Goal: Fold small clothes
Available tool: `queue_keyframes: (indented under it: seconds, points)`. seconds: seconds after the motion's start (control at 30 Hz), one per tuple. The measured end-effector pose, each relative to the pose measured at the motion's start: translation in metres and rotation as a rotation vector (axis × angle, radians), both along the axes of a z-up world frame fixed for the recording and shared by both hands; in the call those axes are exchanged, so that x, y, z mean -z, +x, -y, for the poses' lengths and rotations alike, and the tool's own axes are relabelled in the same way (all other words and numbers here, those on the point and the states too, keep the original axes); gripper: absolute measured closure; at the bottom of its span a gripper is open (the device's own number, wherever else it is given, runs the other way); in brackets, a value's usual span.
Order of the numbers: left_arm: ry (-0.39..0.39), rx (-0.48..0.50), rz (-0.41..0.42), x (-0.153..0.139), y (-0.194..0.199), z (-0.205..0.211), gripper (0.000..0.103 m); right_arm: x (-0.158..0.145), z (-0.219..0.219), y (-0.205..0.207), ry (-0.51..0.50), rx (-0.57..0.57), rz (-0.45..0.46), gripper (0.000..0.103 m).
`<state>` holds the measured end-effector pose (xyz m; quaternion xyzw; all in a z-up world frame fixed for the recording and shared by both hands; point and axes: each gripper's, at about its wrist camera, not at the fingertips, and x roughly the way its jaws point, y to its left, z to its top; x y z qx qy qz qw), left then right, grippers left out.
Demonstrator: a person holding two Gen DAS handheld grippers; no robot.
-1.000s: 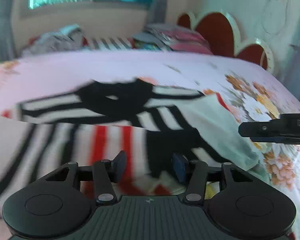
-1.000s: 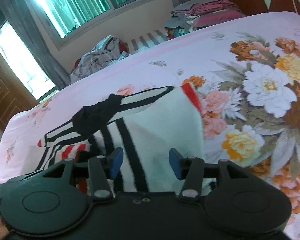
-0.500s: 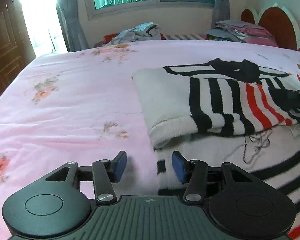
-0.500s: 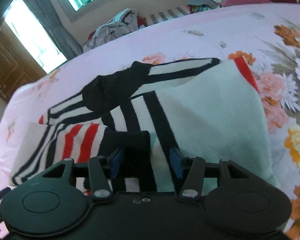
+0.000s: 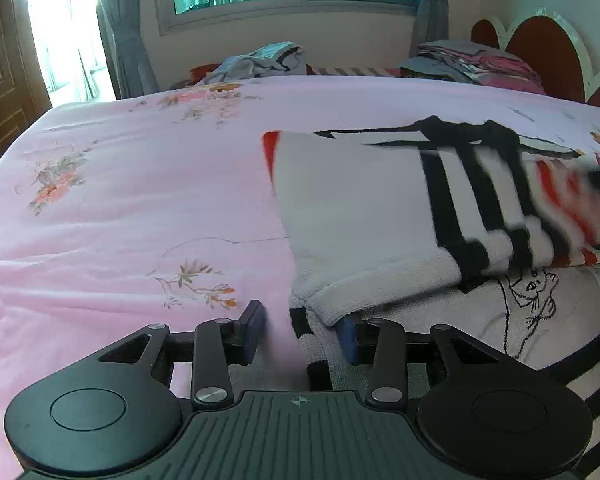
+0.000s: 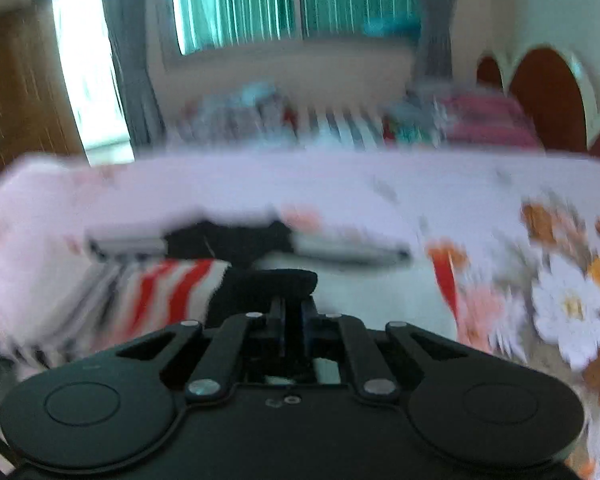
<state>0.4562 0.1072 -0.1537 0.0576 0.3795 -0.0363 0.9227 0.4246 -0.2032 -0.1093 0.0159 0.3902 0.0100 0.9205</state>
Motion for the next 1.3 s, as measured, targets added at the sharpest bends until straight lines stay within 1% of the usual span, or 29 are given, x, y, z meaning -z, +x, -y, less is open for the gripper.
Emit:
queue_keyframes:
  seconds: [0.03,0.13,0.27,0.3,0.37,0.4,0.43,0.47,0.5,0.57,0.6,0.63,0.7,0.77,0.87,0.97,1.03,1.07,1.1,1.13,1.17,1.2,1.23,1.27,1.3]
  points:
    - [-0.002,-0.001,-0.002,0.0,0.0,0.0,0.064,0.008,0.003,0.0,0.016,-0.001,-0.022,0.096]
    - [-0.016,-0.005,-0.011,0.0,0.002,0.0,0.064,0.013,0.002,-0.005,0.022,0.017,-0.009,0.096]
    - [-0.018,0.0,-0.019,0.001,0.005,0.0,0.064,0.004,0.002,-0.013,0.004,0.01,0.058,0.096]
    - [-0.018,0.001,-0.021,0.001,0.006,0.0,0.064,0.007,0.003,-0.011,-0.004,0.01,0.046,0.096]
    - [-0.02,0.007,-0.033,0.0,0.008,-0.001,0.064,0.022,0.005,0.001,0.004,0.023,-0.019,0.095]
    - [-0.031,0.018,-0.043,-0.002,0.008,-0.001,0.063,0.025,0.007,0.005,0.009,0.021,-0.044,0.094]
    - [-0.024,0.033,-0.066,-0.006,0.007,-0.003,0.063,0.023,0.006,0.005,0.007,0.017,-0.046,0.093]
    - [-0.01,0.03,-0.077,-0.012,0.005,-0.006,0.061,0.017,0.007,0.003,0.012,0.027,-0.04,0.087]
    - [0.004,0.012,-0.062,-0.022,0.0,-0.01,0.049,0.009,0.01,-0.001,0.026,0.036,-0.018,0.082]
    - [0.016,0.003,0.015,-0.04,-0.006,-0.016,0.033,-0.001,0.018,-0.005,0.041,0.039,0.023,0.081]
    - [0.014,0.005,0.053,-0.048,-0.003,-0.017,0.032,-0.003,0.022,-0.002,0.033,0.05,0.024,0.081]
    - [-0.003,0.01,0.077,-0.053,0.004,-0.017,0.032,-0.002,0.026,0.003,0.024,0.067,0.019,0.081]
    - [-0.067,0.038,0.106,-0.057,0.029,-0.009,0.032,-0.002,0.035,0.017,0.034,0.098,0.014,0.084]
    - [-0.084,0.081,0.107,-0.05,0.056,0.008,0.032,0.001,0.038,0.031,0.037,0.104,0.005,0.086]
    - [-0.063,0.122,0.073,-0.037,0.092,0.034,0.032,0.005,0.032,0.044,0.026,0.08,-0.011,0.087]
    - [-0.043,0.135,0.049,-0.026,0.124,0.046,0.032,0.01,0.023,0.053,0.005,0.048,-0.023,0.086]
    - [0.012,0.094,0.014,-0.015,0.143,0.045,0.032,0.018,0.024,0.061,-0.024,0.06,-0.039,0.087]
    - [0.032,0.067,-0.019,-0.008,0.153,0.039,0.029,0.023,0.029,0.066,-0.048,0.094,-0.056,0.087]
    - [-0.015,0.045,-0.028,-0.004,0.16,0.027,0.025,0.028,0.035,0.069,-0.044,0.117,-0.065,0.093]
    - [-0.085,0.017,-0.05,-0.002,0.166,0.015,0.023,0.03,0.04,0.07,-0.015,0.128,-0.053,0.093]
    - [-0.145,0.001,-0.066,0.0,0.168,0.005,0.023,0.029,0.039,0.071,-0.014,0.134,-0.058,0.093]
    - [-0.165,-0.008,-0.062,0.0,0.167,0.0,0.023,0.026,0.033,0.072,-0.035,0.129,-0.063,0.089]
    - [-0.145,-0.021,-0.042,-0.003,0.162,0.001,0.023,0.023,0.029,0.07,-0.04,0.13,-0.054,0.086]
    - [-0.123,-0.029,-0.017,-0.008,0.155,0.003,0.023,0.016,0.024,0.066,-0.011,0.12,-0.027,0.077]
    - [-0.126,-0.018,0.015,-0.016,0.143,0.008,0.023,0.011,0.018,0.062,0.021,0.102,-0.003,0.075]
